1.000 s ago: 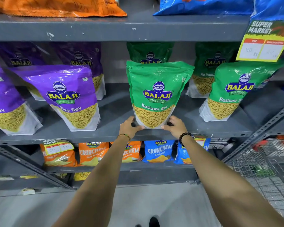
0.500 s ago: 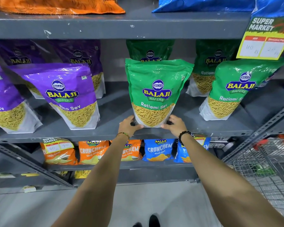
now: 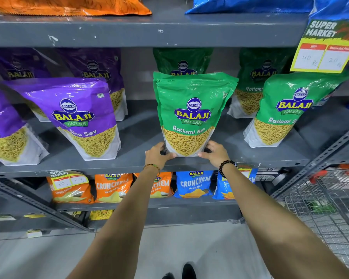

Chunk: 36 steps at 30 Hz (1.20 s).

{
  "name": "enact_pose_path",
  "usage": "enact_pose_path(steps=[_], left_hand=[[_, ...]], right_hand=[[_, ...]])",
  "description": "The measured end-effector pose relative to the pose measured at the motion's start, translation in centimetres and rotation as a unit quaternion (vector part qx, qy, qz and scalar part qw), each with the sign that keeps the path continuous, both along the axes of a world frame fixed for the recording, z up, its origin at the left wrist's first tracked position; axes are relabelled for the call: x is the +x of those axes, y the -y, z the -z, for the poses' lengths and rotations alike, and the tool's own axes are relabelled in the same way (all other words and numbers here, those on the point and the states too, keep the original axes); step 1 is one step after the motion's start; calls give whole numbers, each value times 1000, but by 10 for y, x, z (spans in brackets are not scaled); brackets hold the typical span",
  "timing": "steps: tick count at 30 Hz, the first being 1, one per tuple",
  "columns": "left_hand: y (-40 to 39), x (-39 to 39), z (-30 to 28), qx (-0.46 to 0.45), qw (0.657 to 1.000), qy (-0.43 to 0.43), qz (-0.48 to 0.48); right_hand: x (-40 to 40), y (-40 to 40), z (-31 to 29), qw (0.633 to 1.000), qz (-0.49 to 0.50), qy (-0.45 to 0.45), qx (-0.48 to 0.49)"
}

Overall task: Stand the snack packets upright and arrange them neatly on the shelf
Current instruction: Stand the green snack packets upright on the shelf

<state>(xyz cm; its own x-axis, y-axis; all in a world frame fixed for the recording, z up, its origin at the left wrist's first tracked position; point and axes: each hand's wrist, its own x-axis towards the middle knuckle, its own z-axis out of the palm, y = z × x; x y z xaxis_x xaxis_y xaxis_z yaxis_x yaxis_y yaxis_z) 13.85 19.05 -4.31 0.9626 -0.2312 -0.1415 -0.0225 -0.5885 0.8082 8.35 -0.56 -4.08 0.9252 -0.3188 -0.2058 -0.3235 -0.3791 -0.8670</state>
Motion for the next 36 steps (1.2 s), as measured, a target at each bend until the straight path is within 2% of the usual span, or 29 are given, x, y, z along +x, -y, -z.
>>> enact_pose_path(steps=[10, 16, 20, 23, 27, 30, 33, 36], left_hand=[[-4, 3, 6, 0, 1000, -15, 4], [-13, -13, 16, 90, 996, -27, 3], [-14, -30, 25, 135, 991, 23, -8], [-9, -47, 28, 131, 990, 54, -5], [17, -69, 27, 140, 987, 73, 34], [49, -80, 23, 146, 979, 97, 103], [92, -85, 18, 125, 976, 80, 160], [143, -81, 12, 102, 977, 61, 178]], right_hand=[[-4, 0, 1, 1000, 11, -16, 0], [-19, -2, 6, 999, 14, -28, -43], [-41, -1, 11, 996, 50, -25, -67], [-62, 7, 13, 991, 105, -4, -83], [-83, 30, 13, 981, 185, 10, -60], [-93, 56, 9, 974, 220, 21, -40], [-99, 90, 3, 964, 265, 37, -7], [-99, 133, -2, 957, 285, 43, 29]])
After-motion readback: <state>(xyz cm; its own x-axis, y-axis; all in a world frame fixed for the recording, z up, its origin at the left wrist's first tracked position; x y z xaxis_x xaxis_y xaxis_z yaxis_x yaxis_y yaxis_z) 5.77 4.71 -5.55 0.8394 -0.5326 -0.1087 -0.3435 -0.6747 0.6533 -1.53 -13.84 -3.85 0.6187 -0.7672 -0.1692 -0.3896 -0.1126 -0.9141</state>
